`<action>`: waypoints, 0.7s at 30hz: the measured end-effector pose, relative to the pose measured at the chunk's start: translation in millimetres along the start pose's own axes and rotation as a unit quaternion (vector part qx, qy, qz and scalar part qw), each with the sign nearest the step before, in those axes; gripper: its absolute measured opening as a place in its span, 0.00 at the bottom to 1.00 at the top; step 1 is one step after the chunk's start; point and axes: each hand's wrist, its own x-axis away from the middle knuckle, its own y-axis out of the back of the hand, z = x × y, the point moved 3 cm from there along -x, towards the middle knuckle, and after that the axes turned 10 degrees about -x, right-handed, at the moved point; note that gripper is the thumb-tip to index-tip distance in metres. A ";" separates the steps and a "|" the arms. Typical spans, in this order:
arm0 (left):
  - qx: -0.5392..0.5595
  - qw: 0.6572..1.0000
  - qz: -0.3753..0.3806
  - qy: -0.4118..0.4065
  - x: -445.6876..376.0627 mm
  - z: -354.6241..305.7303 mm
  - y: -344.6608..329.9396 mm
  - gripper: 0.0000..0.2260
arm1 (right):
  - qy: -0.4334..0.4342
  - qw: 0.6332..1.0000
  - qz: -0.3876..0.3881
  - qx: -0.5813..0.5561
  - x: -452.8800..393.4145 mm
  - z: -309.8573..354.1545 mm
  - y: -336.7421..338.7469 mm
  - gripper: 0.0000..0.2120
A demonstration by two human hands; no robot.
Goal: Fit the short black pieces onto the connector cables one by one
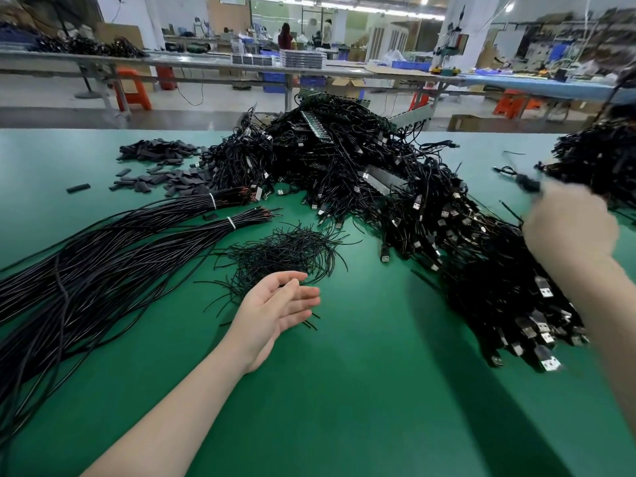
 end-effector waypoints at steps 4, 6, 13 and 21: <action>-0.010 1.000 0.003 0.001 1.4 0.3 -1.0 0.08 | -0.088 0.974 0.193 0.083 15.0 -32.3 -37.9 0.31; -0.004 1.000 -0.008 -0.004 2.8 -0.7 -1.2 0.08 | -0.072 0.982 0.153 0.082 16.8 -24.0 -38.1 0.33; 0.015 0.992 -0.100 -0.071 6.7 -38.2 22.9 0.09 | 0.178 0.968 0.094 -0.146 95.8 81.5 -73.2 0.26; -0.577 0.766 -0.282 -0.038 -59.3 -75.2 142.8 0.15 | 0.123 0.932 0.178 -0.289 146.2 97.3 -132.6 0.18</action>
